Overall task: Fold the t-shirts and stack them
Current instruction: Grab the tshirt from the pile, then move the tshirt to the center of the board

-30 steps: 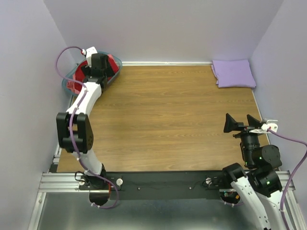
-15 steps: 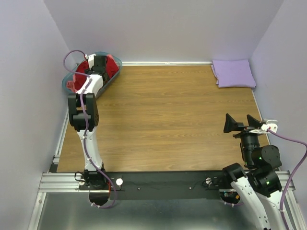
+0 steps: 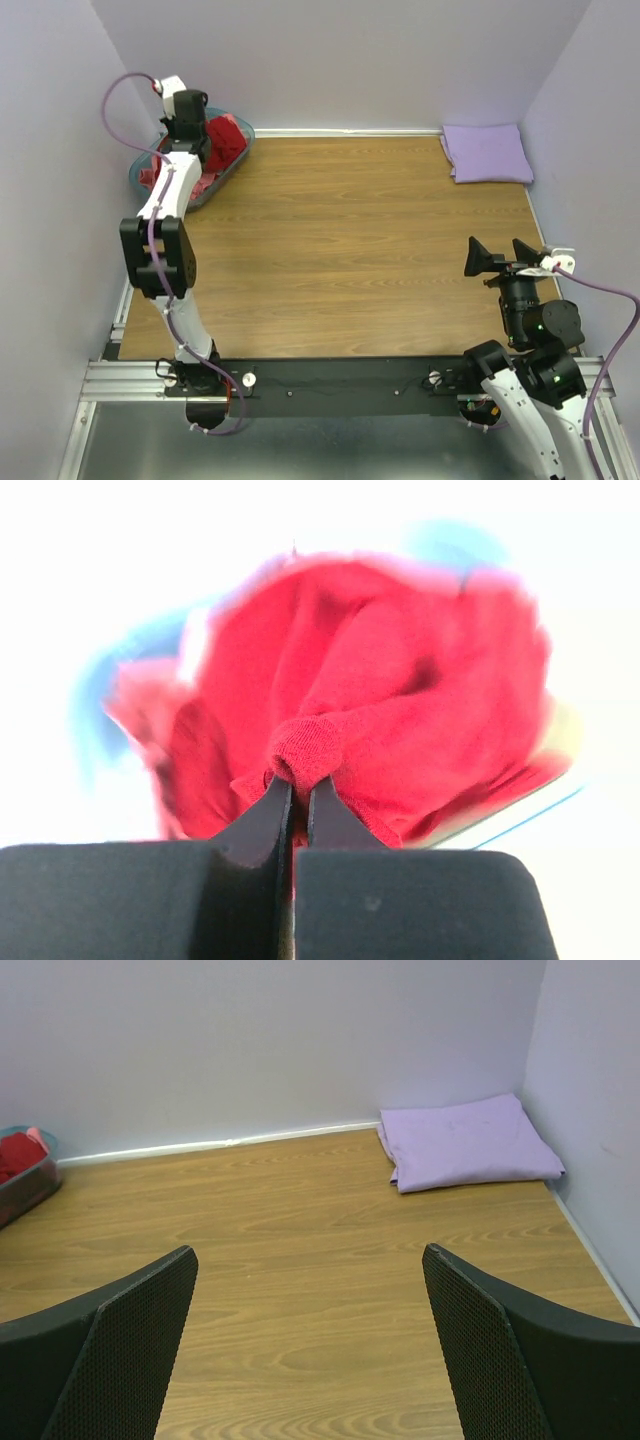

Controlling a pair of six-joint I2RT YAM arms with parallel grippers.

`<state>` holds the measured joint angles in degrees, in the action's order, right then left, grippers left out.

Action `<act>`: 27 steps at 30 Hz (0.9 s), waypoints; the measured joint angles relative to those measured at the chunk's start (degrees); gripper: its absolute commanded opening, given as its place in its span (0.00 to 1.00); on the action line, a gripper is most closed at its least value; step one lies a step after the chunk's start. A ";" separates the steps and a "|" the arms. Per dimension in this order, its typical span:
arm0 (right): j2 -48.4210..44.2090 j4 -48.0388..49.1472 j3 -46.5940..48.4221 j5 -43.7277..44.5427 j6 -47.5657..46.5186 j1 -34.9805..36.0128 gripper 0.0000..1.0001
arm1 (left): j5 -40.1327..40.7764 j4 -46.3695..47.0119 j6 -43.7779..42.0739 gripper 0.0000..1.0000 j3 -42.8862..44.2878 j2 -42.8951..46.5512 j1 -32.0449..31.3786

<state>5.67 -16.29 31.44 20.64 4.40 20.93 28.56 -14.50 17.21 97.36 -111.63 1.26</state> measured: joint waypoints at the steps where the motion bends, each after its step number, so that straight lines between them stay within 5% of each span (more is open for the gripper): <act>1: 0.07 0.00 -0.02 0.00 0.00 0.00 1.00 | 0.42 0.31 -0.46 0.00 0.50 1.64 0.00; 12: 1.44 0.00 0.00 -0.70 -0.02 0.00 1.00 | 3.80 8.63 -10.01 0.00 8.55 17.92 -2.89; 20: 1.90 0.00 0.00 -1.77 -0.20 0.00 1.00 | 0.74 6.78 -14.51 0.00 13.66 18.78 -16.55; 27: 1.90 0.00 -0.02 -2.14 -0.26 0.00 1.00 | -10.91 6.93 -20.26 0.00 19.85 21.09 -30.45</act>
<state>7.57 -16.29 31.42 18.50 4.14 20.93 17.65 -7.57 -3.05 117.21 -90.54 -29.19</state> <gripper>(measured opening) 0.997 0.030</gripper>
